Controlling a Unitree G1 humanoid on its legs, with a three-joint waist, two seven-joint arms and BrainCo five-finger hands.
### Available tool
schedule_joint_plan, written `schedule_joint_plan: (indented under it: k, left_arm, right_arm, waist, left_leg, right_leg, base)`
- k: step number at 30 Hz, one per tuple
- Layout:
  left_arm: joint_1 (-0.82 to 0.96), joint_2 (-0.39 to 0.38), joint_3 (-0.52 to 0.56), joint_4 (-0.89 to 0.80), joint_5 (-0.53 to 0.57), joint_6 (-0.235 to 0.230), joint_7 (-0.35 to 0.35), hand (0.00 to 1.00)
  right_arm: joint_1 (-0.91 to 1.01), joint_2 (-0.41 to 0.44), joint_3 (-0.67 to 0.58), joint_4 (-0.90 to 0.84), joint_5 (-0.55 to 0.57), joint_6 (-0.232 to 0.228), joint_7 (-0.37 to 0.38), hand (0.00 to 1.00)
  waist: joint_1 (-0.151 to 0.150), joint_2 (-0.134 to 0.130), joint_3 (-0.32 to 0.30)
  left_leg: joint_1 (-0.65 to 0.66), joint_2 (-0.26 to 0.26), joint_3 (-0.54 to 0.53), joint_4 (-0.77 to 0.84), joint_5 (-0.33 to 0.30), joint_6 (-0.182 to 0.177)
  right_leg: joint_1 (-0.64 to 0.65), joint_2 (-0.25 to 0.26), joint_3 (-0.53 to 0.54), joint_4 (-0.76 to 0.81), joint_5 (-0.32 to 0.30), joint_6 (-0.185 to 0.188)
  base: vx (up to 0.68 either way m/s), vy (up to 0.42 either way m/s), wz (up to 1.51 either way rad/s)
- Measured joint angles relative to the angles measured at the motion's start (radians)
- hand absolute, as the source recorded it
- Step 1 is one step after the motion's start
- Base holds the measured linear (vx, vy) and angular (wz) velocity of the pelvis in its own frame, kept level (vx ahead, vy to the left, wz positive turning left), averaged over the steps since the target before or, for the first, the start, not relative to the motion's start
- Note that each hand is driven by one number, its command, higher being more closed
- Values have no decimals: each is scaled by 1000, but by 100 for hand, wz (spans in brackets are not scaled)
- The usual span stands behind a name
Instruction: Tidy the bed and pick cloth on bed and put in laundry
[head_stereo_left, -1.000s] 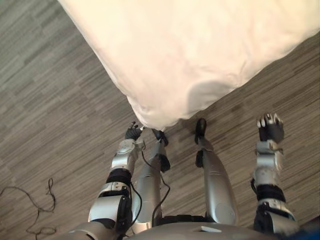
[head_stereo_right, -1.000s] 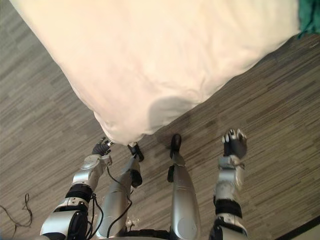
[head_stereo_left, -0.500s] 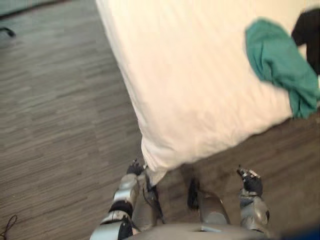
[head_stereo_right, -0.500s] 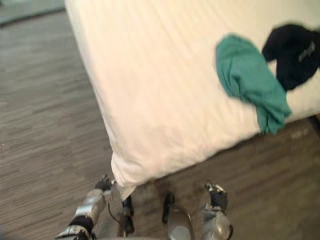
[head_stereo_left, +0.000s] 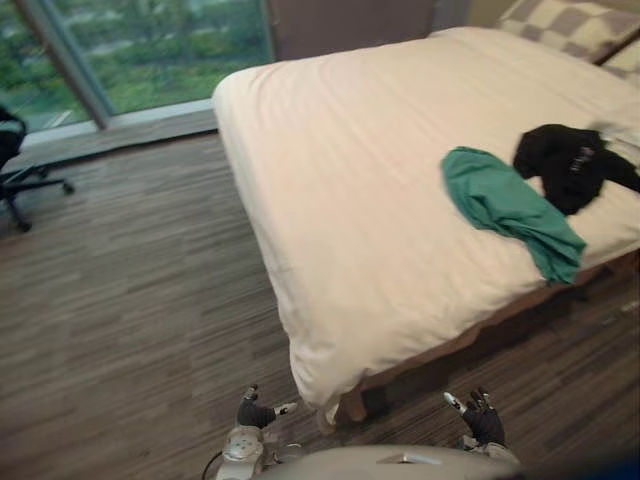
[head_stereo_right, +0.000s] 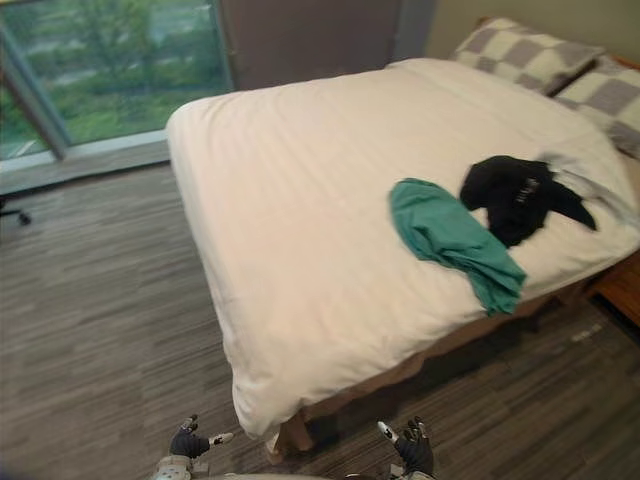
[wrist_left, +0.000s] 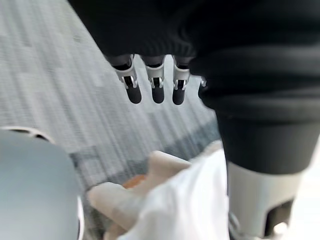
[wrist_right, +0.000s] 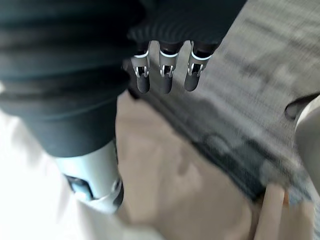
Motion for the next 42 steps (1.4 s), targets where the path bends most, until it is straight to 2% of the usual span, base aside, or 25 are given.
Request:
schedule_joint_plan:
  k: [3,5,6,10,11,12,13,14,16,17,18,20,21,24,26,27,28,29,30,34,35,38,40,41,42]
  left_arm:
    - [4,-13,-8,15,-2,-2,-6,0]
    - [-10,-11,-15,28,-3,-3,-17,0]
    - [-13,-6,-37,29,-5,-7,-23,0]
    - [-12,6,-64,30,-51,-22,-45,0]
    - [-8,2,-65,28,-58,-22,-48,0]
    - [-3,0,-64,27,-62,-19,-49,0]
    - [2,1,-63,27,-67,-17,-50,0]
    - [12,2,-61,24,-72,-12,-50,0]
    - [20,9,-41,22,-74,-11,-49,0]
    - [20,10,-43,33,-67,-4,-49,0]
    - [15,9,-43,37,-62,-3,-49,0]
    - [12,11,-42,44,-56,1,-44,0]
    - [11,13,-43,48,-56,1,-43,0]
    - [-2,28,-48,71,-56,1,-40,0]
    - [-3,49,-77,71,-58,1,-39,0]
    - [-2,62,-94,71,-58,1,-39,0]
    - [-1,66,-100,71,-58,1,-39,0]
    - [-2,77,-122,67,-66,-1,-38,0]
    - [-1,91,-124,68,-72,-6,-37,0]
    - [27,107,-120,72,-86,-22,-20,0]
    - [33,114,-112,72,-113,-25,-18,0]
    - [68,88,-39,72,-120,-47,-10,0]
    - [81,74,-16,72,-120,-53,-4,0]
    - [103,56,-2,74,-119,-61,-4,0]
    - [107,29,-7,80,-116,-66,-4,0]
  right_arm:
    - [17,-26,-3,6,0,1,-6,0]
    - [38,-8,-2,5,0,1,-9,0]
    - [48,5,0,5,0,0,-8,0]
    - [48,25,22,-5,0,-34,3,0]
    - [47,26,26,-17,0,-44,7,0]
    - [39,26,32,-23,0,-52,6,0]
    - [35,27,33,-24,0,-60,6,0]
    - [35,30,33,-24,1,-72,7,0]
    - [39,32,33,-19,2,-87,7,0]
    - [37,30,24,-8,2,-100,6,0]
    - [33,28,19,2,2,-104,4,0]
    - [28,11,-4,44,2,-107,-2,0]
    - [29,1,-9,57,1,-106,-3,0]
    - [18,-19,-14,94,-11,-106,-5,0]
    - [-4,-22,-8,106,-42,-106,-1,0]
    - [-6,-19,-3,106,-47,-105,8,0]
    - [-7,-19,-2,106,-49,-105,10,0]
    - [-2,-19,0,107,-57,-99,23,0]
    - [-1,-20,11,122,-60,-96,35,0]
    - [-4,-29,40,135,-69,-79,55,0]
    - [-12,-38,57,139,-71,-69,59,0]
    - [-46,-67,68,170,-107,-35,58,0]
    - [-56,-71,72,163,-114,-21,58,0]
    - [-75,-85,86,162,-113,-2,59,0]
    - [-87,-108,86,140,-111,7,63,0]
  waist:
    - [-14,29,-18]
    - [-17,14,-24]
    - [-21,-8,-29]
    - [-23,-20,-31]
    - [-30,-14,-32]
    - [-32,-3,-32]
    - [-33,0,-31]
    - [-35,-1,-31]
    - [-35,-11,-31]
    - [-35,-17,-41]
    - [-36,-4,-40]
    - [-35,-1,-35]
    - [-36,1,-36]
    - [-36,1,-36]
    - [-36,-1,-36]
    - [-39,-4,-34]
    - [-40,-4,-34]
    - [-36,-5,-33]
    - [-34,-9,-25]
    - [-33,-17,-23]
    - [-25,-17,-15]
    - [3,-18,2]
    - [14,-17,9]
    - [22,12,4]
    - [21,50,12]
  left_leg:
    - [13,12,-26,-41,-70,-19]
    - [13,-6,8,-82,-59,-15]
    - [15,-19,28,-101,-50,-12]
    - [42,-50,112,-164,-30,-8]
    - [59,-43,156,-175,-24,5]
    - [70,-26,193,-179,-17,10]
    - [80,-17,206,-182,-17,6]
    - [106,-4,230,-193,-17,-9]
    - [133,-3,258,-200,-26,-32]
    - [132,-9,248,-203,-29,-25]
    - [133,-10,236,-208,-29,-14]
    - [134,-24,185,-229,-27,44]
    - [135,-25,185,-230,-25,48]
    - [133,-25,187,-225,-24,48]
    - [116,-32,189,-212,-23,47]
    - [109,-33,192,-210,-21,42]
    - [107,-32,193,-212,-20,40]
    - [107,-33,197,-217,-25,24]
    - [115,-33,200,-217,-38,1]
    - [151,-34,220,-208,-42,-5]
    - [145,-34,199,-172,-41,-4]
    - [132,-43,32,-77,-41,-4]
    - [132,-47,-1,-43,-41,-1]
    - [111,-36,-15,-23,-39,63]
    - [112,-6,-45,-19,-67,71]
  right_leg:
    - [-48,25,58,0,20,18]
    - [-65,6,79,-27,53,28]
    - [-72,-8,87,-54,78,33]
    - [-100,-46,88,-92,125,36]
    - [-99,-66,23,-71,120,16]
    - [-133,-81,-53,30,99,-15]
    - [-148,-82,-84,103,88,-28]
    - [-152,-80,-126,186,43,-22]
    - [-157,-72,-169,198,9,-14]
    - [-167,-54,-170,191,5,-19]
    - [-173,-48,-168,191,5,-20]
    - [-194,-30,-144,177,9,-28]
    - [-193,-26,-139,168,13,-31]
    - [-185,0,-99,72,75,-25]
    - [-147,6,-84,-78,156,-11]
    - [-113,1,-107,-175,186,-25]
    - [-103,-4,-128,-204,191,-28]
    - [-72,-12,-179,-265,217,-35]
    - [-72,-20,-189,-265,260,-18]
    - [-55,-19,-200,-265,261,0]
    - [-57,-21,-197,-265,261,0]
    - [-61,-16,-143,-264,261,-1]
    - [-69,-11,-122,-265,255,-7]
    - [-89,1,-121,-256,202,5]
    - [-140,12,-160,-91,201,-53]
  base:
    - [-112,97,-81]
    - [-131,102,-48]
    - [-113,101,-46]
    - [-21,118,-58]
    - [60,77,-66]
    - [100,48,-67]
    - [155,-7,-70]
    - [180,-55,-71]
    - [173,-73,-76]
    - [150,-63,-59]
    - [166,-87,-72]
    - [122,-91,-64]
    - [101,-42,-52]
    - [33,32,-64]
    - [-63,87,-54]
    - [-62,55,-19]
    - [-100,58,-11]
    - [-74,56,-16]
    - [-101,74,-15]
    - [-88,5,-26]
    - [-58,-59,-45]
    - [-37,-94,-83]
    - [-41,-68,-111]
    - [-15,-69,-97]
    - [23,-52,-99]
